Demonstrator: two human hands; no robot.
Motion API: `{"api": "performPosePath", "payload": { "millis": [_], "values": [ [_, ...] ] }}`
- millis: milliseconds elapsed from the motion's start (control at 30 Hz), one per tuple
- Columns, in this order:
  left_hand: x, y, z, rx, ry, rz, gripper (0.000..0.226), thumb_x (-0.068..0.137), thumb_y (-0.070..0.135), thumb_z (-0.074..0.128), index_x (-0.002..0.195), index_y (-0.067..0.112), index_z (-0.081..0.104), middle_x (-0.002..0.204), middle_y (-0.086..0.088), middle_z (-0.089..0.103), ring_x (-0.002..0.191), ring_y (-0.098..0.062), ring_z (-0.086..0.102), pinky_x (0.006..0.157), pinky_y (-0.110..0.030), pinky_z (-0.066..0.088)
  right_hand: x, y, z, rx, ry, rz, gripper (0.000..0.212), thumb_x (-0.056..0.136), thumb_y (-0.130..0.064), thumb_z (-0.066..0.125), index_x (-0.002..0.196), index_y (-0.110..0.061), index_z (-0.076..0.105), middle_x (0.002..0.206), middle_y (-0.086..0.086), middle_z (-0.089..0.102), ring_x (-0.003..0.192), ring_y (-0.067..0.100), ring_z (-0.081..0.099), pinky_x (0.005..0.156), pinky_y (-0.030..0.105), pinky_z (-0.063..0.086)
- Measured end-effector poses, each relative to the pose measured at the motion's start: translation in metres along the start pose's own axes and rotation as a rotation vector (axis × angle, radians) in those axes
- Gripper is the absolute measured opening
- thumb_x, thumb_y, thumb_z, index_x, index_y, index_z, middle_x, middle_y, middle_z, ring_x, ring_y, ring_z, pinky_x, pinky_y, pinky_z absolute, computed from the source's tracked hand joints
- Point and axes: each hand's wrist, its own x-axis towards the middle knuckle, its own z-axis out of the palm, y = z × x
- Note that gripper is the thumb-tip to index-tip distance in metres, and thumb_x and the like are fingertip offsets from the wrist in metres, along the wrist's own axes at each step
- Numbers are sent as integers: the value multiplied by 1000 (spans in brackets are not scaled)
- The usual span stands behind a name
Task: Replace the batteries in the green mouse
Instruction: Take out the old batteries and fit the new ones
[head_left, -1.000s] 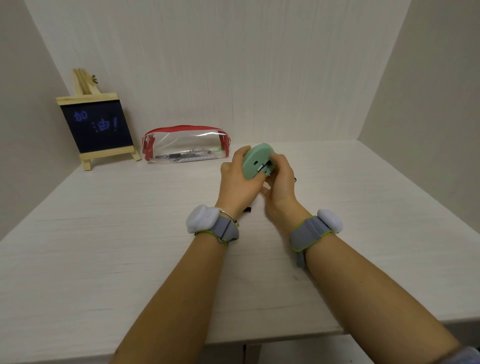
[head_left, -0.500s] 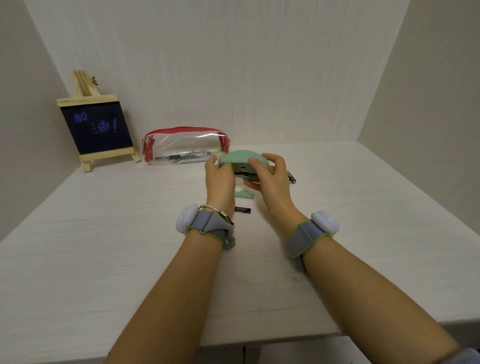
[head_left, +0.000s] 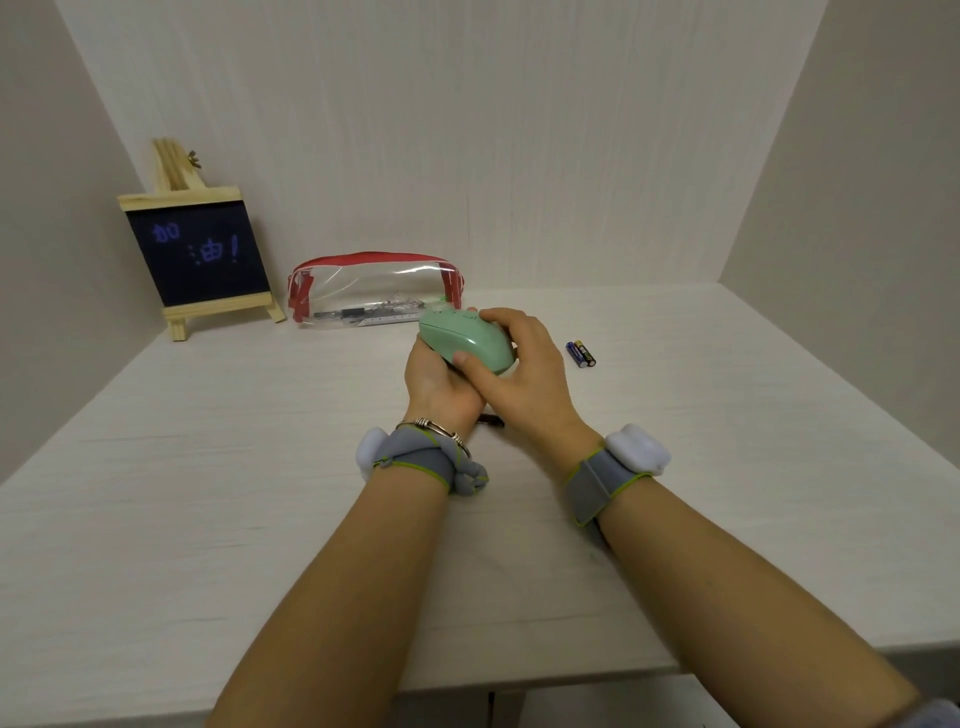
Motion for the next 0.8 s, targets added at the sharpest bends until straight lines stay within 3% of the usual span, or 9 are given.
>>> {"api": "performPosePath", "payload": {
  "millis": [133, 233, 300, 367, 533, 667, 800],
  "values": [
    [4, -2, -4, -25, 28, -5, 36, 100, 24, 28, 93, 9, 60, 95, -11, 60, 89, -25, 58, 106, -38, 41, 1, -1, -1, -4, 44, 8, 43, 77, -32, 63, 114, -13, 55, 108, 5, 59, 100, 15, 52, 83, 21, 40],
    [3, -2, -6, -54, 71, 14, 45, 103, 33, 19, 101, 8, 57, 102, -10, 60, 90, -25, 58, 88, -40, 45, 1, -3, -1, 36, 123, -30, 45, 78, -36, 60, 115, -11, 53, 108, 1, 57, 100, 13, 51, 83, 17, 41],
    [3, -3, -7, -64, 62, 8, 46, 103, 34, 18, 111, 8, 54, 108, -10, 60, 94, -26, 59, 76, -41, 47, 1, -5, -2, 69, 178, -41, 42, 80, -31, 61, 115, -9, 52, 108, -1, 54, 102, 14, 52, 85, 22, 45],
    [5, -2, -9, -77, 49, 1, 45, 103, 34, 18, 117, 8, 53, 113, -10, 60, 99, -28, 58, 80, -43, 46, 0, -7, -2, 89, 203, -52, 41, 80, -29, 63, 114, -9, 52, 109, 1, 55, 102, 18, 53, 86, 29, 47],
    [8, -4, -7, -79, -12, -54, 28, 98, 16, 34, 88, 12, 60, 88, -7, 60, 85, -23, 57, 94, -35, 45, -2, -4, 0, -43, -37, -19, 41, 73, -40, 60, 108, -18, 54, 105, 0, 60, 96, 14, 54, 83, 31, 47],
    [14, -3, -6, -69, -55, -56, 24, 99, 19, 39, 96, 14, 61, 96, -6, 61, 91, -23, 58, 108, -37, 38, -1, -5, -3, -18, 5, -32, 39, 74, -37, 62, 106, -17, 53, 100, -5, 56, 92, 10, 51, 78, 23, 42],
    [17, -3, -10, -69, -74, -68, 21, 98, 20, 39, 100, 14, 60, 99, -6, 61, 95, -23, 58, 106, -37, 40, -1, -5, -2, -10, -6, -10, 38, 75, -31, 64, 108, -16, 53, 103, -2, 57, 94, 12, 52, 81, 24, 42]
  ]
}}
